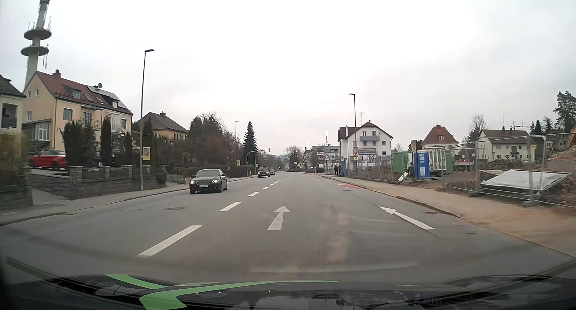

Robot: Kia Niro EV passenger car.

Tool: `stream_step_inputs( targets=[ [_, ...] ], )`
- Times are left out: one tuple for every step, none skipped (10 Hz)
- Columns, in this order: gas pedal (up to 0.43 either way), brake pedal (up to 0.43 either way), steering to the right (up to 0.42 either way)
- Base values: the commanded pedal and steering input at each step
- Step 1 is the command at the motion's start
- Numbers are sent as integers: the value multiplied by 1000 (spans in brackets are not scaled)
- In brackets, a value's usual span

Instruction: Follow the waypoints while adhering to traffic rules and regulations

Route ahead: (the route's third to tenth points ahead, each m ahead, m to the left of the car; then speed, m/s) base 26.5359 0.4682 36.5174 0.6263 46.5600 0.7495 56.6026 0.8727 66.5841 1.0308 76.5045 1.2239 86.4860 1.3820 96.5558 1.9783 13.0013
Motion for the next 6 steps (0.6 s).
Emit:
stream_step_inputs(
  targets=[
    [47, 0, 4],
    [47, 0, 4],
    [59, 0, 4],
    [59, 0, 4],
    [59, 0, 4],
    [59, 0, 3]
  ],
)
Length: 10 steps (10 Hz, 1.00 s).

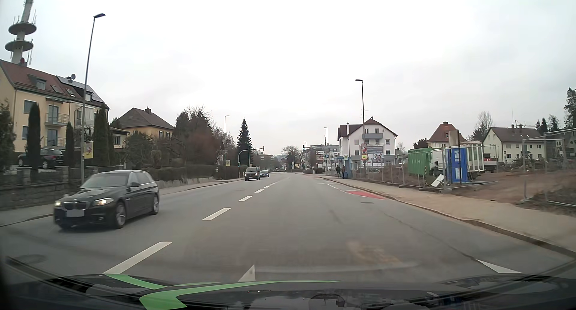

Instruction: Follow the waypoints while adhering to traffic rules and regulations

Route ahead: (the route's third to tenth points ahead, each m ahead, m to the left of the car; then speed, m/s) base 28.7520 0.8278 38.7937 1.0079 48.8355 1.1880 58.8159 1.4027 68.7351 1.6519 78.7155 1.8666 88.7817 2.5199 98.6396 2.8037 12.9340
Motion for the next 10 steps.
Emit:
stream_step_inputs(
  targets=[
    [59, 0, 3],
    [59, 0, 3],
    [59, 0, 2],
    [59, 0, 1],
    [59, 0, 1],
    [59, 0, 1],
    [59, 0, 0],
    [59, 0, 0],
    [59, 0, 0],
    [59, 0, 0]
  ],
)
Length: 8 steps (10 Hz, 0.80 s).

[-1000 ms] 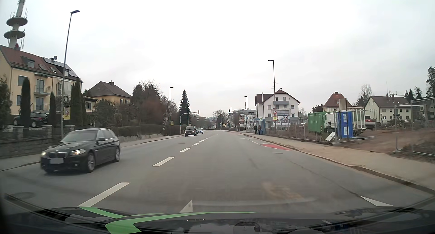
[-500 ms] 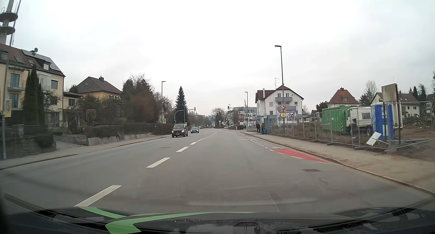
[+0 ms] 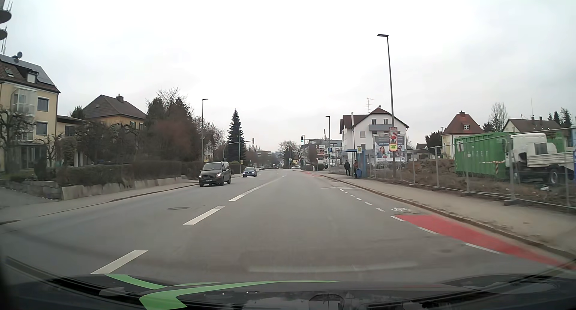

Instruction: Follow the waypoints while adhering to traffic rules and regulations

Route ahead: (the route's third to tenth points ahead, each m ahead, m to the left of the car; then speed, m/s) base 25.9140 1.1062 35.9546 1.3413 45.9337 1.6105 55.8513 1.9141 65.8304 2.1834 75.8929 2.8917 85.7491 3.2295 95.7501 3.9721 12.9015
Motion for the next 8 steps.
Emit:
stream_step_inputs(
  targets=[
    [59, 0, 0],
    [59, 0, -1],
    [59, 0, -1],
    [59, 0, -1],
    [59, 0, -1],
    [59, 0, -1],
    [59, 0, -1],
    [59, 0, -1]
  ],
)
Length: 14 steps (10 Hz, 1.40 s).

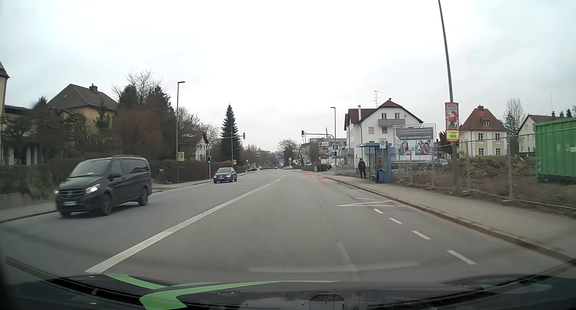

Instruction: Follow the waypoints while adhering to traffic rules and regulations

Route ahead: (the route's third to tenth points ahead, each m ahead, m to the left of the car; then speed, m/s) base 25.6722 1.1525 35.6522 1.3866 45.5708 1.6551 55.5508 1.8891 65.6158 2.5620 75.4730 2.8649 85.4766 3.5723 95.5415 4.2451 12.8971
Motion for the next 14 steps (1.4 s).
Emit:
stream_step_inputs(
  targets=[
    [59, 0, -1],
    [59, 0, -1],
    [59, 0, -2],
    [59, 0, -3],
    [59, 0, -3],
    [59, 0, -3],
    [59, 0, -3],
    [59, 0, -3],
    [59, 0, -3],
    [59, 0, -4],
    [59, 0, -3],
    [59, 0, -3],
    [59, 0, -3],
    [59, 0, -3]
  ],
)
